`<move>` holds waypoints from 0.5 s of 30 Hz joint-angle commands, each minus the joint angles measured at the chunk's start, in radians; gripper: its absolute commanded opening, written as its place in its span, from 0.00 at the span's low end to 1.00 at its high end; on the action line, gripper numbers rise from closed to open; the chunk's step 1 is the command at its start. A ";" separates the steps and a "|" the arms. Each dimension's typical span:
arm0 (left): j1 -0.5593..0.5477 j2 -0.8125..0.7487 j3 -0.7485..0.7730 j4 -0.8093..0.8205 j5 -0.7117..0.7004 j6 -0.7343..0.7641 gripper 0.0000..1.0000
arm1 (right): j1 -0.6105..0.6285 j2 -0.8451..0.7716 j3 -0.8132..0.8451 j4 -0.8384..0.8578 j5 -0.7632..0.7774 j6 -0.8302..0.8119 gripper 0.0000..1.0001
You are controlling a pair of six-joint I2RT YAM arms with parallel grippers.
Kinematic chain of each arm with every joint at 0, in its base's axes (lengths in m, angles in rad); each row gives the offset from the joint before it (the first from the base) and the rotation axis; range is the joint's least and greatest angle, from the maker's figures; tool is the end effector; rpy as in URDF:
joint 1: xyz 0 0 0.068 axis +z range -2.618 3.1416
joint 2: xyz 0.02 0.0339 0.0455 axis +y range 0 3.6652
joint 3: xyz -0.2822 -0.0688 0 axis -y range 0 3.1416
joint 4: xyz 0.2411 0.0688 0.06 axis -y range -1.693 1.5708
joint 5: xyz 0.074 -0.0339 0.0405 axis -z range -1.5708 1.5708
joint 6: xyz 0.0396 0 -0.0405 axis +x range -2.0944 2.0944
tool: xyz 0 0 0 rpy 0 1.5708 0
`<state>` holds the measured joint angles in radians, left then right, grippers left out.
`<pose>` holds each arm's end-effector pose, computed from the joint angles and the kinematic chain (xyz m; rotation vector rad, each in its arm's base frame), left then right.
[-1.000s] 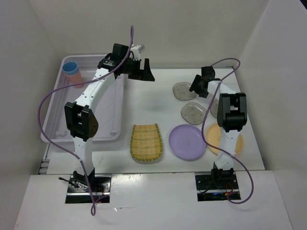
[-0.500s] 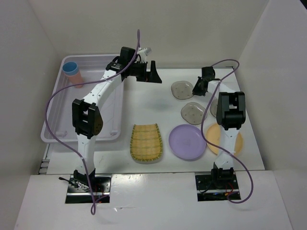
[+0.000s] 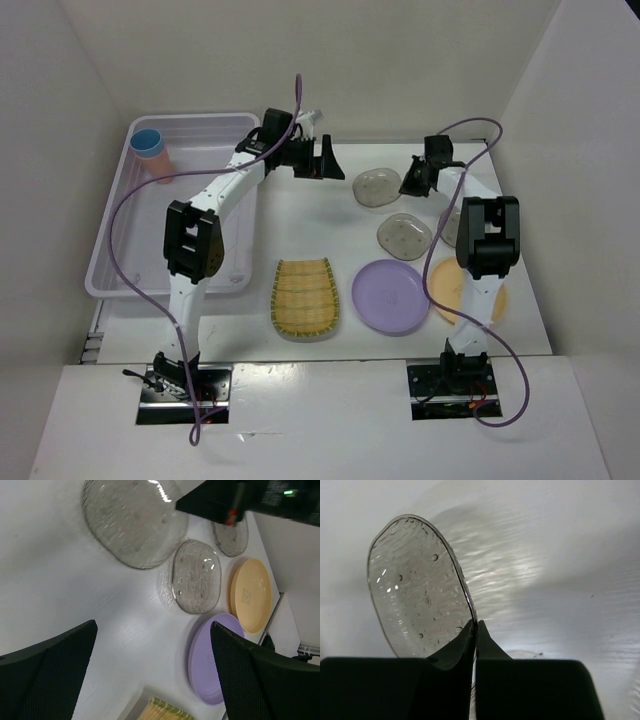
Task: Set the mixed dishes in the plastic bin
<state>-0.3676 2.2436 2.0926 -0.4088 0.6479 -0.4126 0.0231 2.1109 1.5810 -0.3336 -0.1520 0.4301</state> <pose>0.4885 -0.2137 0.3012 0.3562 2.1900 -1.1366 0.4767 0.0170 0.1994 0.4291 2.4212 0.3862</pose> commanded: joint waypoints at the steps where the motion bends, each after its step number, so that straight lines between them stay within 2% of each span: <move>1: -0.005 0.043 0.029 0.054 -0.014 -0.037 1.00 | 0.029 -0.153 -0.010 0.019 -0.032 -0.040 0.00; 15: -0.014 0.126 0.034 0.151 0.007 -0.132 1.00 | 0.113 -0.264 -0.062 0.030 -0.081 -0.040 0.00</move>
<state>-0.3767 2.3547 2.0926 -0.3168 0.6319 -0.5209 0.1280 1.8935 1.5417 -0.3229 -0.2123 0.4004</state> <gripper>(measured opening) 1.001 0.008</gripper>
